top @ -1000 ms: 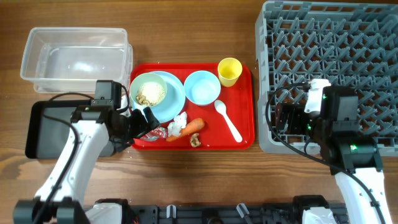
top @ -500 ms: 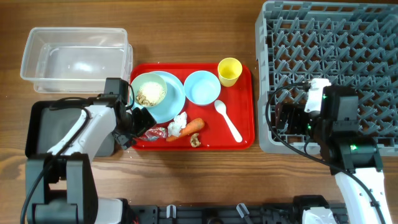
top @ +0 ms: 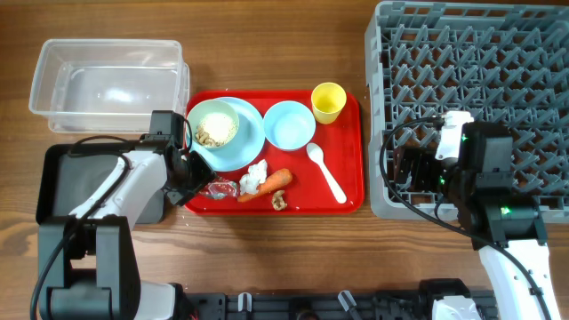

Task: Sort waste into correct bins and load items into the dishwasher rack
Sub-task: 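Grasp the red strawberry wrapper with the left gripper, then carry the wrapper to the clear bin and release it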

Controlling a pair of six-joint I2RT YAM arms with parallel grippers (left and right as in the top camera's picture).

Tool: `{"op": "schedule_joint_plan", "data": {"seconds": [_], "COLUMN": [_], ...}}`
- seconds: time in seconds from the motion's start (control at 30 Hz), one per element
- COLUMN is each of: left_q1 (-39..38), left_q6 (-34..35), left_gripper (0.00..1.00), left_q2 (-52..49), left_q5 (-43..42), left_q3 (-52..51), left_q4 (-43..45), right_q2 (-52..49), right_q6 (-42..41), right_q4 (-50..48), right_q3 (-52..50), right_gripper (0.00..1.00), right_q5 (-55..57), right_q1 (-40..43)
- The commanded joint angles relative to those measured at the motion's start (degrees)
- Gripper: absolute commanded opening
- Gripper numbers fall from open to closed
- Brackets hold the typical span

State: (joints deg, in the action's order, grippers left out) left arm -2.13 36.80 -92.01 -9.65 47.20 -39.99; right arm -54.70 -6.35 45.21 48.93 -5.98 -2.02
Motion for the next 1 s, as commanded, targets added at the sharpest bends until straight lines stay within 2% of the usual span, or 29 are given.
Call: {"op": "schedule_joint_plan", "data": {"seconds": [0.0, 0.23, 0.47, 0.53, 0.67, 0.83, 0.9, 0.97], "left_q1": [0.3, 0.3, 0.3, 0.3, 0.3, 0.3, 0.7, 1.3], "left_q6": [0.1, 0.1, -0.1, -1.1, -4.9, -5.1, -5.1, -5.1], "left_gripper": [0.39, 0.04, 0.04, 0.04, 0.04, 0.04, 0.04, 0.04], "left_q2": [-0.7, -0.7, 2.4, 8.8, 19.5, 26.1, 25.7, 24.2], "left_q5": [0.8, 0.8, 0.8, 0.8, 4.0, 13.7, 21.0, 24.9], "left_q3": [-0.5, -0.5, 0.7, 3.7, 7.9, 8.4, 8.4, 8.4], "left_q4": [0.0, -0.5, -3.8, -7.6, -7.1, 0.7, 8.6, 14.4], "right_q2": [-0.1, -0.1, -0.1, -0.1, -0.1, -0.1, -0.1, -0.1], "right_q6": [0.0, 0.0, 0.0, 0.0, 0.0, 0.0, 0.0, 0.0], "right_q4": [-0.2, -0.2, -0.2, -0.3, -0.3, -0.4, -0.4, -0.4], "right_q3": [1.7, 1.7, 1.7, 1.7, 1.7, 1.7, 1.7, 1.7], "right_gripper": [1.0, 1.0, 1.0, 1.0, 1.0, 1.0, 1.0, 1.0], "right_q5": [-0.5, -0.5, -0.5, -0.5, -0.5, -0.5, -0.5, -0.5], "right_q1": [-0.3, -0.3, -0.3, -0.3, -0.3, -0.3, -0.3, -0.3]}}
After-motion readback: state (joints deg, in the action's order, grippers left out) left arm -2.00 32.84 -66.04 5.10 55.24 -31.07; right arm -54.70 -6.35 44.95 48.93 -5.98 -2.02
